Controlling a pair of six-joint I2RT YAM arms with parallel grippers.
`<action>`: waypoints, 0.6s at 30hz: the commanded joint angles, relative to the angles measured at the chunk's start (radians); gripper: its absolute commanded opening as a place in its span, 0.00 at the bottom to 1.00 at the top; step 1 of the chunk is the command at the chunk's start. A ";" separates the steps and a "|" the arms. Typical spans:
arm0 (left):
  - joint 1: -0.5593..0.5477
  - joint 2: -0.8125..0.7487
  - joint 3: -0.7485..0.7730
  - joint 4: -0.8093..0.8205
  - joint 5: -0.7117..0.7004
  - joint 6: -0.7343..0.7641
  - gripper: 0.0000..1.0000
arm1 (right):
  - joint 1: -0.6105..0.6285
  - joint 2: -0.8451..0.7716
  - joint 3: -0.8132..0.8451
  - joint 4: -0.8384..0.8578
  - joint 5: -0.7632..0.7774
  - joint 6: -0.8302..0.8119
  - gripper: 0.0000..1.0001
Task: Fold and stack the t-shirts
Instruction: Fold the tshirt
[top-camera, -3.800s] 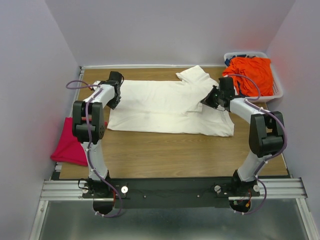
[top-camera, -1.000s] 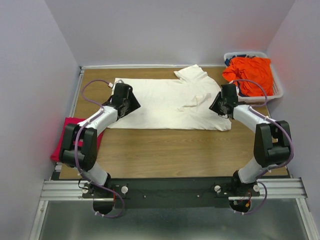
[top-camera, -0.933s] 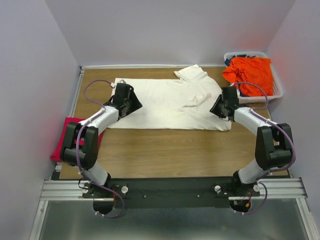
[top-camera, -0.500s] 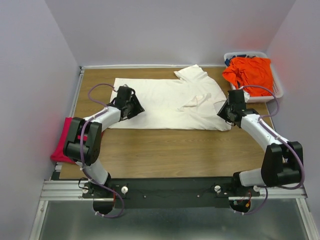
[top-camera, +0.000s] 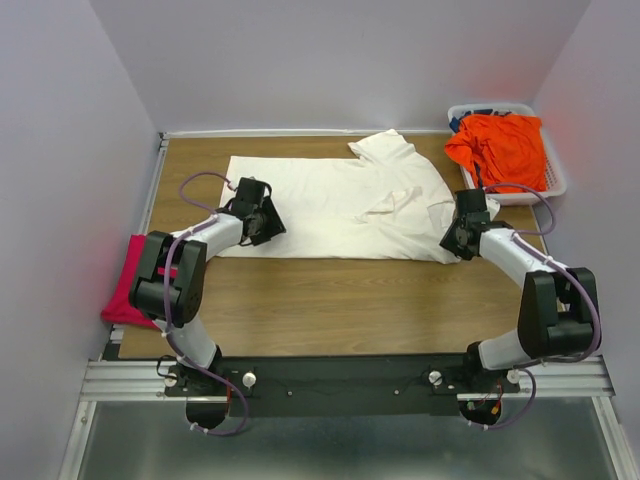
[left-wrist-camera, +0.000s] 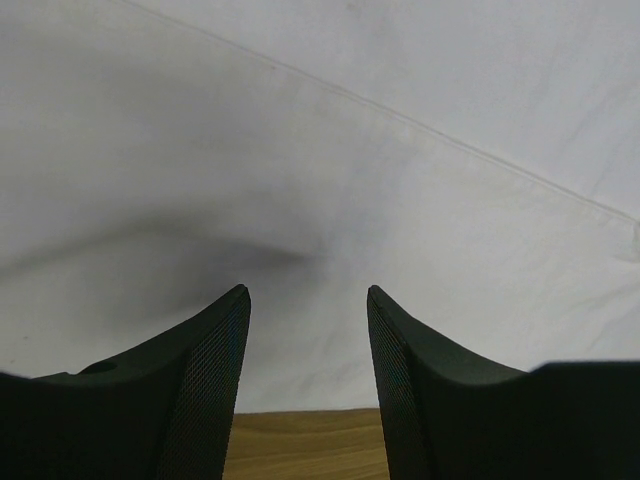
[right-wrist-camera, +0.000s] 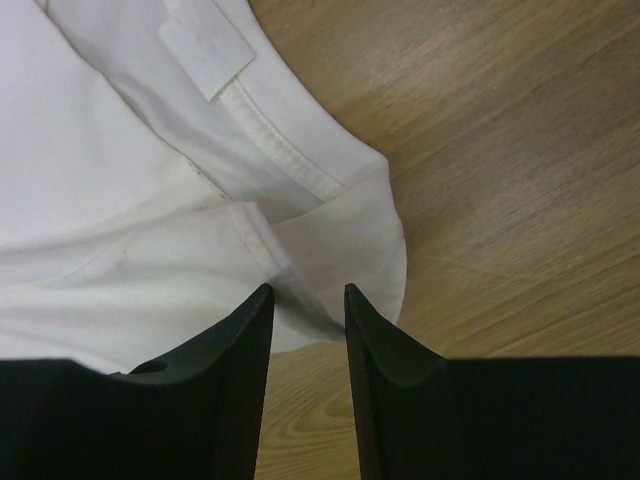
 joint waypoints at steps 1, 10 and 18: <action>-0.004 0.022 -0.032 -0.010 -0.028 0.009 0.58 | -0.002 0.033 0.011 0.004 0.021 -0.022 0.41; -0.004 0.031 -0.083 -0.018 -0.070 -0.002 0.58 | -0.027 0.049 0.075 -0.007 0.077 -0.068 0.15; -0.004 0.036 -0.102 -0.016 -0.071 -0.002 0.58 | -0.034 0.101 0.138 -0.055 0.150 -0.092 0.12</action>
